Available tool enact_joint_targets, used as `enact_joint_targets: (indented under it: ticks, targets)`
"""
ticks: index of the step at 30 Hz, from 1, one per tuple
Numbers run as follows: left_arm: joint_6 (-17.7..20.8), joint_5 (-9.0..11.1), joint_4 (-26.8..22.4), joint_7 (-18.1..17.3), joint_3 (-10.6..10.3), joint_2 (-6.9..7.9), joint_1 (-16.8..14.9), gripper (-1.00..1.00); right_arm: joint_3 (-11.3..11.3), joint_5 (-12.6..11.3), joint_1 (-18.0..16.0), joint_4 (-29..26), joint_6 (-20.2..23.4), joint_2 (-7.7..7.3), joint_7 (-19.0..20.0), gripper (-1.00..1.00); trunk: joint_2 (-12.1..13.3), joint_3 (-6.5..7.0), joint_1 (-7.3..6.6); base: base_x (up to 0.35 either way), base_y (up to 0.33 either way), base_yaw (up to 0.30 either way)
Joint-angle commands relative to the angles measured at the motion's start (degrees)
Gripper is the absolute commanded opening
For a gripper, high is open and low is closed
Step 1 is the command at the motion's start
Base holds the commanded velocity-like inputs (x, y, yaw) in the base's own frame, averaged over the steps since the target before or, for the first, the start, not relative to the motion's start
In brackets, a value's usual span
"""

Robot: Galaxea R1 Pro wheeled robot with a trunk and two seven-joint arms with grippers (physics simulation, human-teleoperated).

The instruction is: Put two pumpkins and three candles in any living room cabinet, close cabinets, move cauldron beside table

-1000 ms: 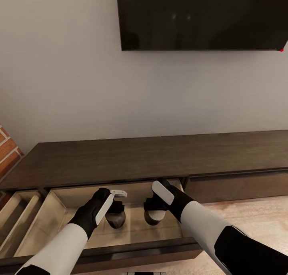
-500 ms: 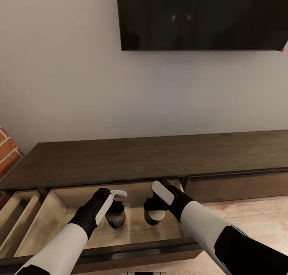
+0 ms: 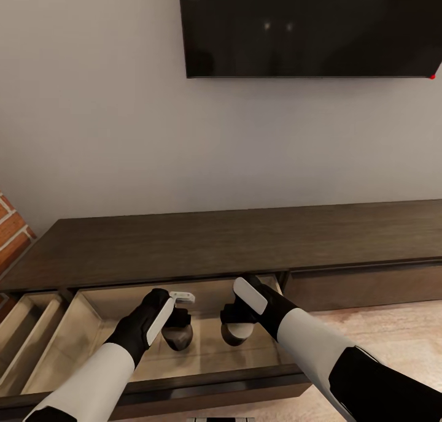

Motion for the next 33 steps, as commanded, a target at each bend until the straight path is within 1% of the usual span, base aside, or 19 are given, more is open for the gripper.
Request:
enact_joint_targets:
  ticks: [1, 5, 9, 16, 17, 33]
  targets:
    - [0.2, 0.6, 0.0, 0.5, -0.1, 0.01, 0.0, -1.0, 0.2, -0.6, -0.1, 0.0, 0.0, 0.0, -0.6, 1.0, 0.0, -0.05, -0.01, 0.0, 0.0, 0.0]
    - [0.2, 0.5, 0.0, 0.7, -0.1, 0.02, 0.0, -1.0, 0.2, -0.7, -0.1, 0.0, 0.0, 0.0, -0.6, 1.0, 0.0, -0.05, -0.01, 0.0, 0.0, 0.0]
    - [0.2, 0.5, 0.0, 1.8, -0.1, 0.02, 0.0, -1.0, 0.2, -0.7, -0.1, 0.0, 0.0, 0.0, -0.6, 1.0, 0.0, -0.05, -0.01, 0.0, 0.0, 0.0]
    - [0.3, 0.6, 0.0, 2.1, -0.1, 0.03, 0.0, -1.0, 0.2, -0.7, -0.1, 0.0, 0.0, 0.0, -0.6, 1.0, 0.0, -0.05, -0.01, 0.0, 0.0, 0.0]
    - [0.3, 0.7, 0.0, 2.1, -0.1, 0.03, 0.0, 1.0, 0.2, -0.7, -0.1, 0.0, 0.0, 0.0, -0.6, 1.0, 0.0, -0.05, -0.01, 0.0, 0.0, 0.0]
    - [0.3, 0.8, -0.2, 2.1, -0.1, 0.03, 0.0, 1.0, 0.0, -0.7, -0.1, -0.1, 0.0, 0.0, -0.6, 1.0, 0.0, -0.05, -0.01, 0.0, 0.0, 0.0]
